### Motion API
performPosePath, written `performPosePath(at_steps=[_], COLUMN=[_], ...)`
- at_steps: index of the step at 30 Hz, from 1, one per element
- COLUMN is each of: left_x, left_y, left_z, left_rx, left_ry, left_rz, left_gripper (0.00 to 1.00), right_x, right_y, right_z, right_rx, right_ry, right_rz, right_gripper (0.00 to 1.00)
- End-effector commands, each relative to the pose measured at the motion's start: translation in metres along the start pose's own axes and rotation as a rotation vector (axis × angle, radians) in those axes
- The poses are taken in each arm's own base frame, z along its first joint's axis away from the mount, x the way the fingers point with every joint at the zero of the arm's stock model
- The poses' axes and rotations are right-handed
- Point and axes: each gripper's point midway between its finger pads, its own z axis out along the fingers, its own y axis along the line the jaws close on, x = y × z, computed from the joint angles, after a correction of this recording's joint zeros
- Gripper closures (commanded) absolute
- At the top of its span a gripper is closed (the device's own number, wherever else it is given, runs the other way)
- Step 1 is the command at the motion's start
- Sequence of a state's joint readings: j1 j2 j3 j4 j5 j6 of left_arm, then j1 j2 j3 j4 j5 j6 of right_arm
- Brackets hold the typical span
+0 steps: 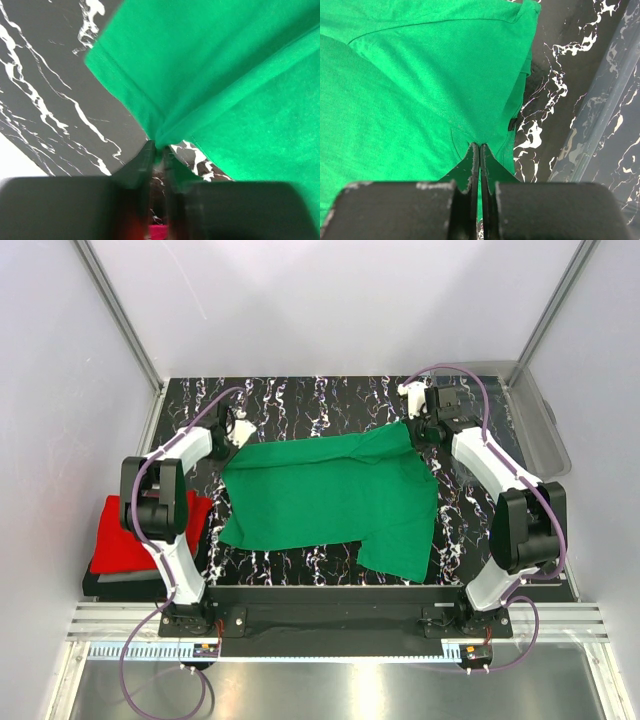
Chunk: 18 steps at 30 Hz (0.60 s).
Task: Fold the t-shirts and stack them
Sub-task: Fold the tshirt
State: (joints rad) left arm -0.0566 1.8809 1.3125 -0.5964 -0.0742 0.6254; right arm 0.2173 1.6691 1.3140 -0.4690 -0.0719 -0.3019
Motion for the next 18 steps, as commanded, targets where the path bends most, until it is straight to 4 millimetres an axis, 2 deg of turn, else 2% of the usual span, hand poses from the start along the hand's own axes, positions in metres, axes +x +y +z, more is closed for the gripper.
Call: performPosePath(at_steps=[1, 2, 3, 4, 5, 6, 7, 10, 11, 12, 14, 15, 16, 18], left_x=[0.001, 0.002, -0.001, -0.001, -0.003, -0.006, -0.015, -0.036, -0.043, -0.048, -0.056, -0.056, -0.057, -0.055], left_y=[0.003, 0.0, 0.002, -0.001, -0.001, 0.0, 0.006, 0.012, 0.008, 0.005, -0.004, -0.009, -0.011, -0.021], left_z=[-0.025, -0.028, -0.04, -0.044, -0.049, -0.055, -0.066, -0.072, -0.069, -0.066, -0.051, -0.039, -0.036, -0.02], left_rx=[-0.016, -0.009, -0.023, -0.015, -0.018, -0.026, -0.045, -0.051, -0.04, -0.03, -0.008, 0.007, 0.009, 0.04], left_ry=[-0.054, -0.063, -0.093, -0.106, -0.122, -0.141, -0.174, -0.203, -0.201, -0.196, -0.165, -0.138, -0.13, -0.101], left_rz=[-0.011, -0.015, -0.02, -0.03, -0.036, -0.045, -0.05, -0.06, -0.048, -0.041, -0.021, -0.014, -0.025, -0.032], left_gripper=[0.71, 0.61, 0.6, 0.59, 0.52, 0.49, 0.48, 0.47, 0.49, 0.6, 0.74, 0.94, 1.0, 1.0], right_x=[-0.025, -0.025, -0.023, -0.024, -0.024, -0.023, -0.023, -0.025, -0.025, -0.027, -0.028, -0.03, -0.031, -0.033], right_y=[0.004, 0.005, 0.007, 0.008, 0.008, 0.01, 0.01, 0.011, 0.012, 0.014, 0.015, 0.016, 0.015, 0.016], right_z=[-0.021, -0.021, -0.02, -0.02, -0.021, -0.02, -0.02, -0.018, -0.018, -0.018, -0.018, -0.019, -0.02, -0.023], right_rx=[-0.013, -0.017, -0.026, -0.031, -0.032, -0.037, -0.041, -0.051, -0.056, -0.066, -0.071, -0.073, -0.073, -0.074], right_ry=[-0.083, -0.084, -0.08, -0.081, -0.083, -0.079, -0.08, -0.084, -0.083, -0.089, -0.09, -0.093, -0.096, -0.103], right_rz=[-0.007, -0.004, 0.003, 0.003, 0.007, 0.009, 0.01, 0.01, 0.011, 0.012, 0.011, 0.008, 0.009, 0.004], right_gripper=[1.0, 1.0, 1.0, 1.0, 1.0, 1.0, 1.0, 1.0, 1.0, 1.0, 1.0, 1.0, 1.0, 1.0])
